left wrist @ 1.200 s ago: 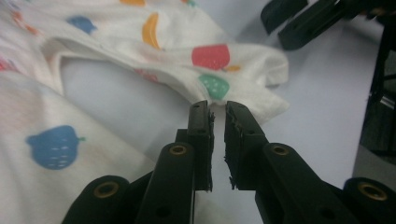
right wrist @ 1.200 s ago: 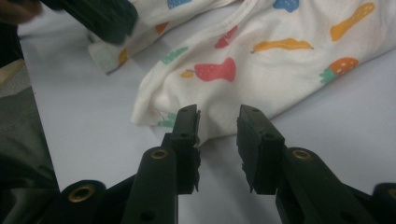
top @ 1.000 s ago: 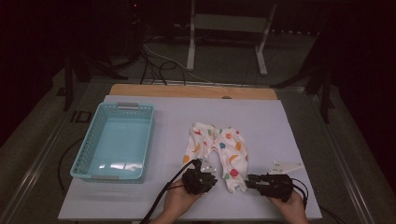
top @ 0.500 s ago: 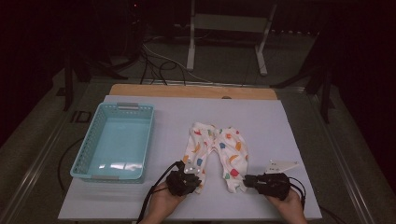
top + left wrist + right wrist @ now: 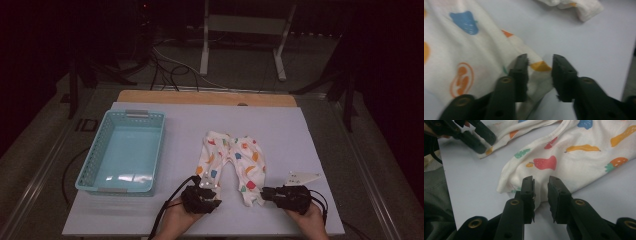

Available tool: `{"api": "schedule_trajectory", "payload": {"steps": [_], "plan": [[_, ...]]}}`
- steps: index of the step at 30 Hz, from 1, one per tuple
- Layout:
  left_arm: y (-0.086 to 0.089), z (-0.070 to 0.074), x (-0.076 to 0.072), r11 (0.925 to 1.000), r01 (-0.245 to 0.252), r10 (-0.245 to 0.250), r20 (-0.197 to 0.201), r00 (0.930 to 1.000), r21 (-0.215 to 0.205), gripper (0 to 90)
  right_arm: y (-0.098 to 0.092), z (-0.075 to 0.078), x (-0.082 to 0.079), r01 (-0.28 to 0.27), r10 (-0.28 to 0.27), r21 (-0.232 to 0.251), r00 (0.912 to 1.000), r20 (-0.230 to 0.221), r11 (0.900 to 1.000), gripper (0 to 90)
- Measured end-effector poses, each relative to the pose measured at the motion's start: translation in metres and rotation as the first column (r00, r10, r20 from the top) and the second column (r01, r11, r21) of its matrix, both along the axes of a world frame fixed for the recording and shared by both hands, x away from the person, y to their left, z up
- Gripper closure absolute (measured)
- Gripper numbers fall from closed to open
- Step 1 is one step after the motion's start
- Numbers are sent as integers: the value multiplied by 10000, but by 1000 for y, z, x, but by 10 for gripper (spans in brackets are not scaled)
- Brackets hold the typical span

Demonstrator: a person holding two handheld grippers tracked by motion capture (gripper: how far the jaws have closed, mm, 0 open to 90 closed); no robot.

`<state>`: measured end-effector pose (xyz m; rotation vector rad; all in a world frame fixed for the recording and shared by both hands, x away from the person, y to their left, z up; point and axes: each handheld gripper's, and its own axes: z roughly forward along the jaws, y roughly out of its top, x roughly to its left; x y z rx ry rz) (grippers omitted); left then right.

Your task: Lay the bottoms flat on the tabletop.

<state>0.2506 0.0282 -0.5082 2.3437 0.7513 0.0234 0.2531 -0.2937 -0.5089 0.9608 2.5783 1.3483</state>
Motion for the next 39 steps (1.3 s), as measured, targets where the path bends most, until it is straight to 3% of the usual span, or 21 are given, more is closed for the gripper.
{"api": "schedule_trajectory", "payload": {"steps": [2,5,7,10,14,16,18,25,29,33,35,39], "plan": [[-4,0,-3,9995,49,-63,444,9990,328,603,1,0,0,12,-12,33,10000,-2,10000,737],[-12,0,-9,9951,-90,-45,1368,9906,982,727,2,-1,1,15,-15,10,10000,3,10000,736],[-13,0,-10,9948,35,-172,1347,9907,1014,850,2,-1,0,31,-31,9,10000,16,10000,736],[-13,0,-8,9966,-55,-45,1222,9925,816,876,0,-1,1,27,-26,-20,10000,76,10000,735],[-14,4,-8,9999,-146,150,888,9959,-47,879,0,0,1,95,-95,90,10000,12,9999,735],[-18,8,-10,9992,-103,140,939,9955,-394,879,0,0,1,98,-99,95,9999,32,9999,735],[-24,15,-10,9959,-26,115,968,9952,-909,879,0,0,1,98,-98,107,9999,41,9999,735],[-34,22,-11,9841,286,-146,804,9967,-1750,853,-2,1,1,99,-100,147,9999,70,9998,727],[-25,24,-7,9847,23,119,804,9967,-1745,817,-3,1,2,95,-95,77,9999,76,9999,727],[-8,22,-2,9903,-251,365,813,9960,-1369,770,-8,2,6,190,-189,-41,9998,102,9998,727],[1,19,-1,9872,-336,425,536,9977,-1558,749,-9,2,6,205,-204,-55,9998,71,9998,727],[16,15,-2,9865,-568,642,443,9970,-1533,734,-9,1,6,165,-166,-172,9999,-36,9997,727]]}}
